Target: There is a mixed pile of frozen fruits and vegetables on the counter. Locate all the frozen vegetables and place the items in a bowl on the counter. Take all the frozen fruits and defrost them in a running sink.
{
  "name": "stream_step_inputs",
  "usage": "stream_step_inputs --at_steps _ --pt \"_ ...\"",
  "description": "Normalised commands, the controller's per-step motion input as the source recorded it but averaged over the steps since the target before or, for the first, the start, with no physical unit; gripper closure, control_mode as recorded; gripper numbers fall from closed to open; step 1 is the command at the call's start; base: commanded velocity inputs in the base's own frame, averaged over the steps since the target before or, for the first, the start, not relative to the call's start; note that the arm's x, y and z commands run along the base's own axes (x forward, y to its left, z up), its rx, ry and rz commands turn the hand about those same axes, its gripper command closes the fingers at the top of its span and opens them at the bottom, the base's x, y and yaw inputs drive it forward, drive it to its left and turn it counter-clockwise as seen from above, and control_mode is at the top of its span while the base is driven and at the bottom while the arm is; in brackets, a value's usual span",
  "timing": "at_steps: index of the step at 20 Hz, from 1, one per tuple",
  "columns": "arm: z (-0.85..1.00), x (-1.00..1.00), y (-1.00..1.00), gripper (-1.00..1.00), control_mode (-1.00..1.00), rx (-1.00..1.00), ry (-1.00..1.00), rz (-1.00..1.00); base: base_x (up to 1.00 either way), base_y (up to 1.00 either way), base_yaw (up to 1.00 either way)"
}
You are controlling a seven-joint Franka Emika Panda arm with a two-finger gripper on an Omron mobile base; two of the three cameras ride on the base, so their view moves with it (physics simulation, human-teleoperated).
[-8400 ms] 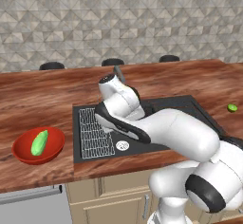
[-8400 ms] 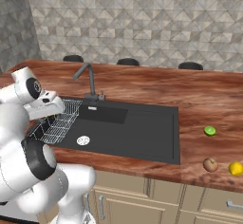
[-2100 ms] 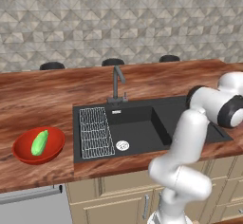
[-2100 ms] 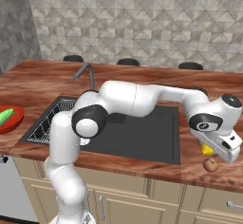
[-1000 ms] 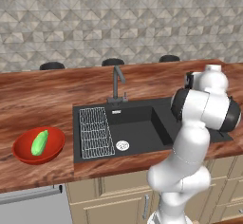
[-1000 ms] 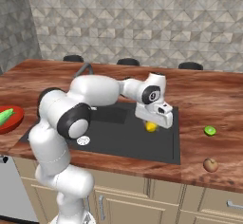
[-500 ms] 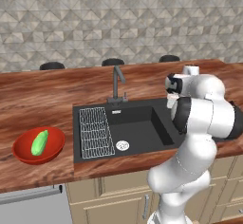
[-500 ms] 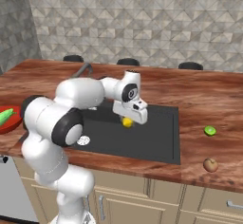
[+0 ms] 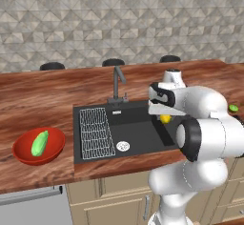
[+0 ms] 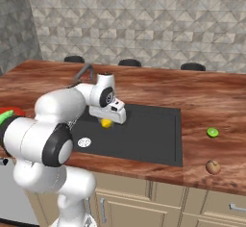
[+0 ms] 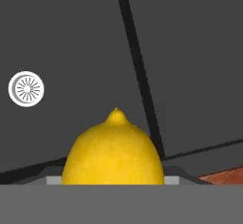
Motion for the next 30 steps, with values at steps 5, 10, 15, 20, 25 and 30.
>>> stream_step_inputs --at_steps 5,10,15,20,25,30 --pt "0.01 -0.09 0.80 1.00 -1.00 0.00 -0.06 0.27 0.00 0.00 0.00" --pt "0.08 -0.12 0.85 1.00 -1.00 0.00 -0.07 0.25 0.00 0.00 0.00" --pt "0.52 -0.02 0.69 1.00 -1.00 0.00 -0.01 0.17 0.00 0.00 0.00" --pt "0.32 0.00 0.93 1.00 -1.00 -0.03 0.03 0.20 0.00 0.00 0.00" --pt "-0.01 -0.02 0.99 1.00 -1.00 -0.06 -0.06 0.20 0.00 0.00 0.00" --pt "-0.08 -0.06 0.95 1.00 -1.00 0.01 -0.12 0.16 0.00 0.00 0.00"
